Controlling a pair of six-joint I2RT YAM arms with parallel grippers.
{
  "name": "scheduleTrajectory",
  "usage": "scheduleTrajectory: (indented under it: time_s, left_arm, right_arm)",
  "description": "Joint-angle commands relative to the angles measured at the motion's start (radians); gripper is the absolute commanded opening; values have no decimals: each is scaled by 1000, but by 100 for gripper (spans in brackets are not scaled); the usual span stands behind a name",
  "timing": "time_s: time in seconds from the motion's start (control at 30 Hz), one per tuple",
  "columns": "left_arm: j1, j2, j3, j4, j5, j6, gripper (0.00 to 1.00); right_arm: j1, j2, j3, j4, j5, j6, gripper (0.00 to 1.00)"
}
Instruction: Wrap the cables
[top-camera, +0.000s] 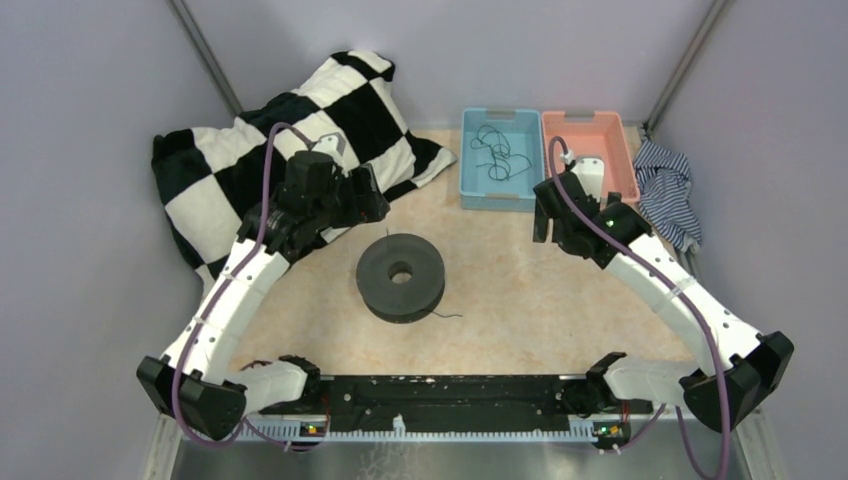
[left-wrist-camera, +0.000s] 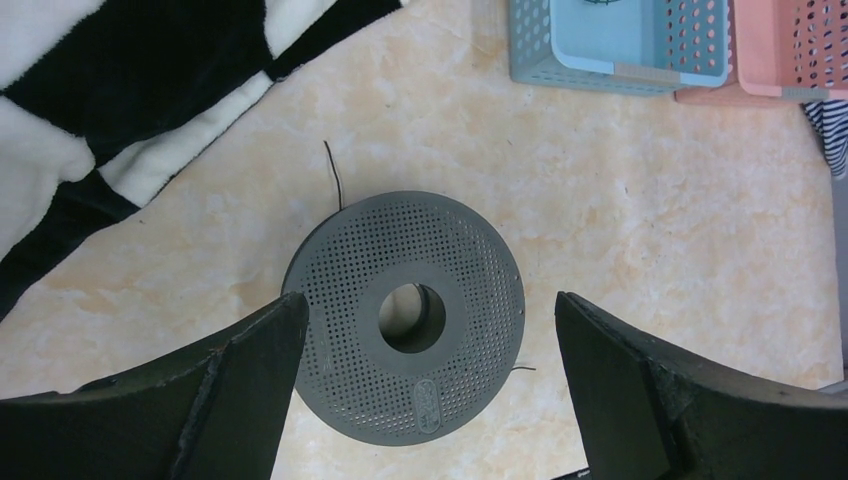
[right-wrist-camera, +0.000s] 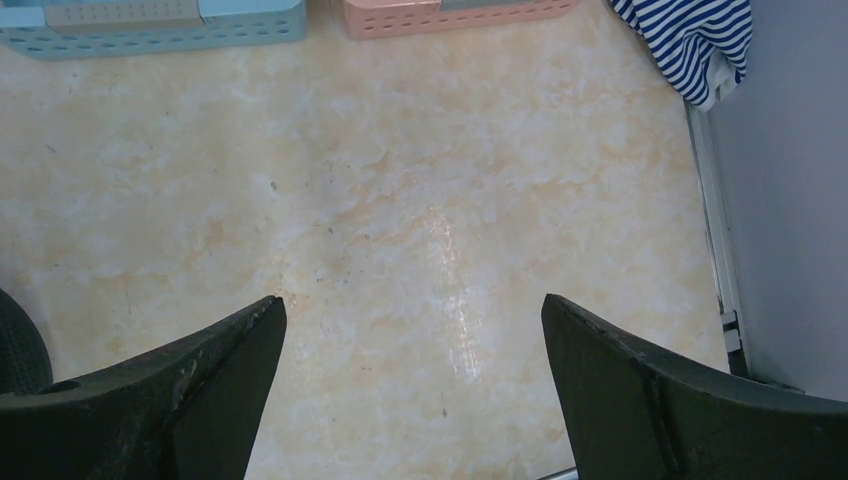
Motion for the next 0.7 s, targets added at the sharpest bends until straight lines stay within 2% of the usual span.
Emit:
scheduleTrajectory:
  time_s: [0.0,0.3,0.67]
  left_arm:
    - [6,-5,68,-23,-79,-28,98]
    - [6,-60,45,0,-215,-72,98]
    - [5,-82,-27,57,-144,-28,98]
  right_arm:
    - [-6,-30,25,10,20,12,99]
    - [-7,-14,51,53,16,-14,99]
    - [-8,-13,85,92,34,-16,99]
